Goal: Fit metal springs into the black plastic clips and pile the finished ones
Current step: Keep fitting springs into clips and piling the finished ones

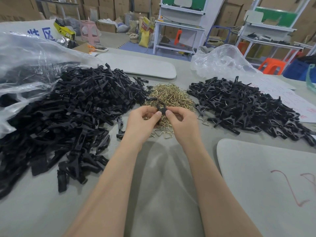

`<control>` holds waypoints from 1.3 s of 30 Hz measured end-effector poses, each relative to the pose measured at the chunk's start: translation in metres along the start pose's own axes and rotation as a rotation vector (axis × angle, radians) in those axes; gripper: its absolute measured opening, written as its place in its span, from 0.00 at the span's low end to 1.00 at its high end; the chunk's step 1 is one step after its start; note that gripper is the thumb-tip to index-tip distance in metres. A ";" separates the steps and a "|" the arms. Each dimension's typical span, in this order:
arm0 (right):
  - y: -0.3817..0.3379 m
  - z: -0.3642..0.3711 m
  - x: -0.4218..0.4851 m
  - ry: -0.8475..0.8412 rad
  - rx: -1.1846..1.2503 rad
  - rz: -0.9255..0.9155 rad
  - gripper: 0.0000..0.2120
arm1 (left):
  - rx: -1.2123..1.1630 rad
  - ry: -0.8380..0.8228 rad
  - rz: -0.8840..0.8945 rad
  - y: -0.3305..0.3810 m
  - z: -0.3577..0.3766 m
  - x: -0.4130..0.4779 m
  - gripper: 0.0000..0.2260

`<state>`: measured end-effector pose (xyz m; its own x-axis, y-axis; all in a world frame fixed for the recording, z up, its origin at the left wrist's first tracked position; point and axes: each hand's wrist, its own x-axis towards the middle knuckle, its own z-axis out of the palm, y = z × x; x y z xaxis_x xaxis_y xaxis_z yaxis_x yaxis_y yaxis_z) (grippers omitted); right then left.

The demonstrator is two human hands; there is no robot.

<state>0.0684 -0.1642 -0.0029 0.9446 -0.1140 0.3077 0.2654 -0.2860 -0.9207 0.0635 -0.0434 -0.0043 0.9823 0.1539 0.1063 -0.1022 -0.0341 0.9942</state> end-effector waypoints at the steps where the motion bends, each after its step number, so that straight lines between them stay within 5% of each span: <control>1: 0.000 0.000 0.000 0.000 0.015 0.008 0.06 | 0.034 -0.002 0.014 0.000 0.000 -0.001 0.07; 10: 0.003 0.003 -0.001 0.001 -0.004 0.056 0.13 | 0.106 0.077 0.051 0.006 0.001 -0.003 0.02; 16: 0.000 0.025 -0.013 -0.104 -0.031 0.081 0.10 | -0.379 0.421 0.151 0.025 -0.023 0.002 0.05; 20: -0.003 0.045 -0.023 -0.350 0.041 0.053 0.21 | -0.479 0.563 0.195 0.028 -0.029 0.003 0.06; 26: -0.006 0.047 -0.029 -0.491 -0.602 -0.251 0.13 | -0.466 0.620 0.147 0.022 -0.033 0.006 0.04; 31: -0.006 0.060 -0.040 -0.437 -0.735 -0.333 0.09 | -0.422 0.587 0.110 0.016 -0.029 0.007 0.03; 35: -0.014 0.039 -0.027 -0.285 -0.277 -0.036 0.05 | -0.359 0.491 0.043 0.008 -0.027 0.011 0.03; 39: -0.020 0.008 -0.011 -0.124 0.357 0.205 0.03 | -0.204 0.199 -0.048 0.004 -0.012 0.008 0.02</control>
<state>0.0541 -0.1499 0.0099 0.9951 -0.0132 0.0984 0.0991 0.0804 -0.9918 0.0687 -0.0310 0.0011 0.9389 0.3418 0.0404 -0.1056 0.1745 0.9790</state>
